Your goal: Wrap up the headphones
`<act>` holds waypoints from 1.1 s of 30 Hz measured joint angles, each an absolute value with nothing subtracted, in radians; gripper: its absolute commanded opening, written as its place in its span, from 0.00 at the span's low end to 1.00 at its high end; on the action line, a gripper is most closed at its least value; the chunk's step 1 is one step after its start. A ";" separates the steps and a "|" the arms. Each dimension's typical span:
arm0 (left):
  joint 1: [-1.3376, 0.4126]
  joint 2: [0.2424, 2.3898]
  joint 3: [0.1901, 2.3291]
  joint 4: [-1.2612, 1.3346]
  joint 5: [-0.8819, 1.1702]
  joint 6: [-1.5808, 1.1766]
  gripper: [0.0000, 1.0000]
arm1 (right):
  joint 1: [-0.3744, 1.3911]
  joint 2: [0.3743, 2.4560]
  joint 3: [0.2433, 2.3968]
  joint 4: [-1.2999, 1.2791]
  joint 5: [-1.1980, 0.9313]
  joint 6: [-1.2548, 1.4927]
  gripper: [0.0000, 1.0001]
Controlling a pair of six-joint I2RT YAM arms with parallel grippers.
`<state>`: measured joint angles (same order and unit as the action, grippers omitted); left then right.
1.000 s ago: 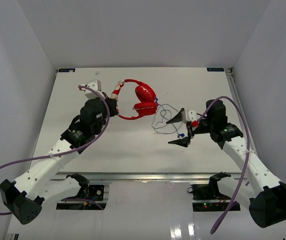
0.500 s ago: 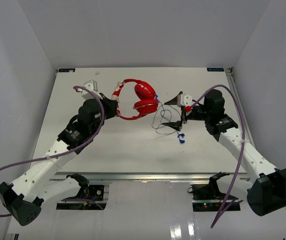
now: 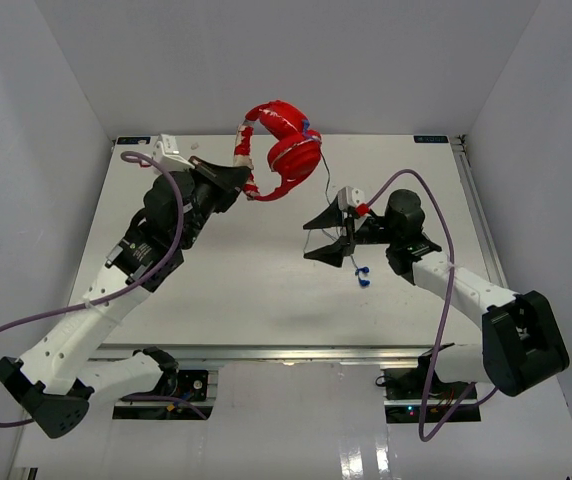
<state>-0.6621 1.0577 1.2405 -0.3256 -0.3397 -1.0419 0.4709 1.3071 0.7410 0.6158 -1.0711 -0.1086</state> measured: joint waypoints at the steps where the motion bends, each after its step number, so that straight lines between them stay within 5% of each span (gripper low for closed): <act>1: -0.662 1.060 1.252 -0.325 -0.340 -1.058 0.00 | 0.471 1.306 0.731 0.649 -1.073 -0.093 0.67; 6: -0.662 1.060 1.313 -0.336 -0.357 -1.092 0.00 | 0.471 1.288 0.669 0.752 -1.074 -0.047 0.53; 11: -0.662 1.051 1.352 -0.337 -0.383 -1.096 0.00 | 0.471 1.268 0.656 0.770 -1.073 -0.034 0.08; 21: -0.662 1.055 1.357 -0.364 -0.494 -1.051 0.00 | 0.483 1.183 0.728 0.485 -0.979 -0.152 0.08; 26: -0.661 1.206 1.429 -0.340 -0.627 -0.842 0.00 | 0.632 1.166 0.998 0.003 -0.618 -0.465 0.08; 33: -0.659 1.530 1.463 -0.302 -0.682 -0.481 0.00 | 0.749 1.122 1.083 -0.279 0.046 -0.836 0.08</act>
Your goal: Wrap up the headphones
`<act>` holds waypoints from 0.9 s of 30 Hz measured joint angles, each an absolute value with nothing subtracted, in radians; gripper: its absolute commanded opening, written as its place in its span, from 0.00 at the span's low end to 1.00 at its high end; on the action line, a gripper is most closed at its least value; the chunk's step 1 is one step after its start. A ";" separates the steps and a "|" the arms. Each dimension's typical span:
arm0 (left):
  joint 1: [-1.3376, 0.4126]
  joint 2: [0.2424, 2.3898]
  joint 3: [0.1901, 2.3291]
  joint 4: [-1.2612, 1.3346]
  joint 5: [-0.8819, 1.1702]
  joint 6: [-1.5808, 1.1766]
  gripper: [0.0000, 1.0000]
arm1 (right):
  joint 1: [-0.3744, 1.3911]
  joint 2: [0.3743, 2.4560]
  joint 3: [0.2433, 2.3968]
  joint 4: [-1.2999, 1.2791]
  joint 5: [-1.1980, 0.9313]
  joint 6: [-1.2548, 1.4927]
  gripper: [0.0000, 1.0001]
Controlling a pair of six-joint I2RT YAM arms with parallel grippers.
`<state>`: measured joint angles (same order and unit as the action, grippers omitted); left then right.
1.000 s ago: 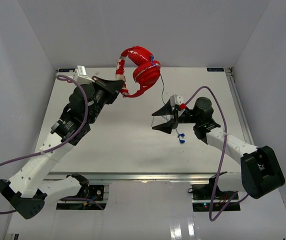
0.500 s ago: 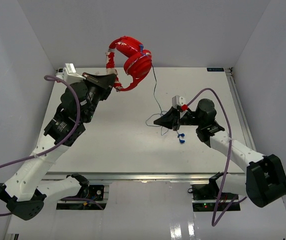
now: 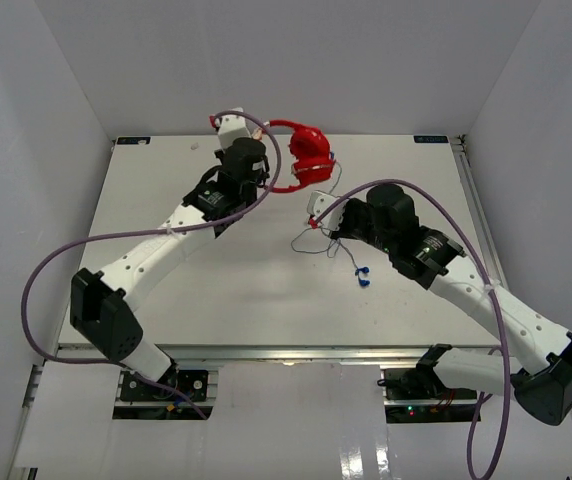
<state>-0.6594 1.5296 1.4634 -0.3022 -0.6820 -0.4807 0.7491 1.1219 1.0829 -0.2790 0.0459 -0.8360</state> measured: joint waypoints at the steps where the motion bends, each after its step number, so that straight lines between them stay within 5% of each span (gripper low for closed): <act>1: -0.659 1.556 1.443 -0.308 -0.676 -0.438 0.00 | 0.747 1.115 1.083 -0.293 0.119 -0.875 0.08; 10: -0.662 1.519 1.187 -0.306 -0.510 -0.221 0.00 | 0.727 1.148 1.264 -0.339 0.327 -0.984 0.08; 27: -0.691 1.218 0.908 -0.137 -0.044 -0.132 0.00 | 0.595 1.310 1.431 -0.333 0.002 -0.749 0.08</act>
<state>-0.6910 1.2179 0.9084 -0.1373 -0.0435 -0.1316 0.5947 1.3096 1.4314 -0.3329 0.0016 -0.7494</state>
